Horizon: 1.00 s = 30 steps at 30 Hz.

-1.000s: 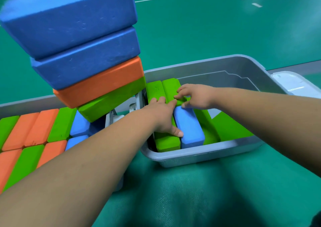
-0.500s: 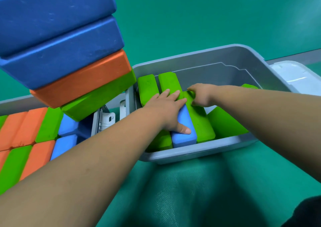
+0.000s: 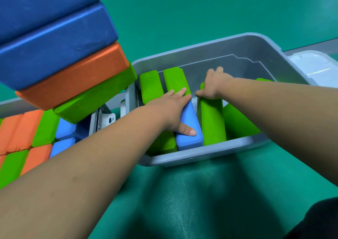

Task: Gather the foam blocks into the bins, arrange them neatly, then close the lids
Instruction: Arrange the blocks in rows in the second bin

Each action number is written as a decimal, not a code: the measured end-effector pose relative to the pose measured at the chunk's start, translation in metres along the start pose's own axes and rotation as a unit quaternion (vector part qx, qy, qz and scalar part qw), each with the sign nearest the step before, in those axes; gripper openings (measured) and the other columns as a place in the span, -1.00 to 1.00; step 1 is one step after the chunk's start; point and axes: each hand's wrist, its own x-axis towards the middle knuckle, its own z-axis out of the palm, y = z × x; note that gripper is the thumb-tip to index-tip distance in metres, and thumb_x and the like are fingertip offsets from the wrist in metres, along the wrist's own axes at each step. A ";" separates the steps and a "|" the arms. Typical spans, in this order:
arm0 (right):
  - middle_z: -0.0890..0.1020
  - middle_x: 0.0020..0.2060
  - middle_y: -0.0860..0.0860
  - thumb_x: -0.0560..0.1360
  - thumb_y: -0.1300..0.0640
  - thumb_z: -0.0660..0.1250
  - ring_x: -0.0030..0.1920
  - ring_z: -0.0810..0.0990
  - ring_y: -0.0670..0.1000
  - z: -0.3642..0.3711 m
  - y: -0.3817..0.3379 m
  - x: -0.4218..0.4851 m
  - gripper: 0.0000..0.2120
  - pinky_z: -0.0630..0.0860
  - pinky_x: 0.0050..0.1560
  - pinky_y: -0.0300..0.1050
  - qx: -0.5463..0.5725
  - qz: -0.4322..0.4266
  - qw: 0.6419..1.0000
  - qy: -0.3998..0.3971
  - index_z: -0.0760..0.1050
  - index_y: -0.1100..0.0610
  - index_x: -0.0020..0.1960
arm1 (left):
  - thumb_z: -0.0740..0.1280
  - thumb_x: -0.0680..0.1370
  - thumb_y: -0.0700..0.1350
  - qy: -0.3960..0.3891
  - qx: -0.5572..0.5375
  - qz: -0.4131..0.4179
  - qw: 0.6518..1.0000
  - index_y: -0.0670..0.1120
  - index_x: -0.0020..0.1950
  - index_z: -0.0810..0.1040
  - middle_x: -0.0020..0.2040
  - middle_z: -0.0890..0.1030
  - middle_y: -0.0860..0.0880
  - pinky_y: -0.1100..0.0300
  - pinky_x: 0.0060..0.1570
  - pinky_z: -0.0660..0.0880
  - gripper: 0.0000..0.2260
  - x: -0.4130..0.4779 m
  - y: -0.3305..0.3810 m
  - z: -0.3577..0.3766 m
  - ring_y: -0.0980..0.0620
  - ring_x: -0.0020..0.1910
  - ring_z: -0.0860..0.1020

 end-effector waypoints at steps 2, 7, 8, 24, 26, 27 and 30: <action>0.30 0.40 0.23 0.63 -0.28 0.15 0.48 0.25 0.30 -0.010 0.002 -0.004 -0.24 0.40 0.40 0.19 0.006 0.012 1.000 0.018 0.26 0.30 0.54 | 0.46 0.33 0.48 0.006 -0.005 0.002 1.000 0.07 0.71 -0.11 0.69 -0.21 0.10 -0.11 0.63 0.04 0.17 0.001 -0.001 0.002 -0.10 0.68 -0.11; 0.33 0.41 0.26 0.57 -0.25 0.26 0.41 0.40 0.28 -0.027 -0.005 -0.023 -0.23 0.45 0.33 0.17 0.063 0.033 0.996 0.056 0.21 0.28 0.53 | 0.44 0.34 0.48 0.014 -0.009 0.011 1.000 0.06 0.71 -0.10 0.70 -0.20 0.07 -0.11 0.63 0.01 0.15 0.002 -0.002 0.006 -0.13 0.68 -0.11; 0.34 0.42 0.26 0.52 -0.28 0.30 0.40 0.44 0.30 -0.029 -0.007 -0.026 -0.18 0.46 0.30 0.17 0.084 0.042 0.994 0.064 0.18 0.24 0.53 | 0.43 0.35 0.48 0.014 -0.006 0.012 1.000 0.05 0.71 -0.10 0.70 -0.20 0.06 -0.10 0.63 0.00 0.15 0.002 -0.001 0.005 -0.14 0.68 -0.11; 0.52 0.27 0.33 0.55 -0.04 0.47 0.04 0.72 0.31 -0.018 -0.010 -0.100 -0.08 0.64 0.13 0.27 0.038 0.023 0.950 -0.308 -0.04 0.15 0.66 | 0.35 0.35 0.56 0.040 0.016 -0.008 0.999 0.02 0.71 -0.07 0.70 -0.15 0.07 -0.25 0.56 0.19 0.15 -0.015 -0.003 0.010 -0.12 0.68 -0.04; 0.59 0.17 0.24 0.60 0.07 0.38 0.03 0.74 0.25 -0.022 -0.009 -0.101 -0.25 0.64 0.14 0.24 0.000 0.004 0.955 -0.296 0.05 0.18 0.64 | 0.36 0.37 0.53 0.050 0.017 0.001 0.999 0.00 0.71 -0.03 0.71 -0.11 0.03 -0.21 0.57 0.18 0.12 -0.018 -0.002 0.009 -0.14 0.68 0.00; 0.60 0.14 0.19 0.61 0.12 0.33 0.01 0.75 0.21 -0.026 -0.008 -0.100 -0.32 0.64 0.14 0.22 -0.014 -0.005 0.959 -0.283 0.08 0.16 0.62 | 0.36 0.38 0.52 0.053 0.017 0.006 0.998 -0.01 0.71 -0.02 0.71 -0.09 0.01 -0.19 0.58 0.17 0.10 -0.018 0.000 0.009 -0.16 0.67 0.01; 0.59 0.11 0.08 0.61 0.24 0.18 -0.03 0.76 0.12 -0.037 -0.001 -0.094 -0.40 0.65 0.12 0.20 0.001 -0.023 0.974 -0.225 0.12 0.00 0.61 | 0.36 0.42 0.49 0.062 0.031 0.024 0.997 -0.04 0.70 0.06 0.71 -0.03 -0.04 -0.14 0.58 0.19 0.04 -0.017 0.002 0.009 -0.16 0.66 0.07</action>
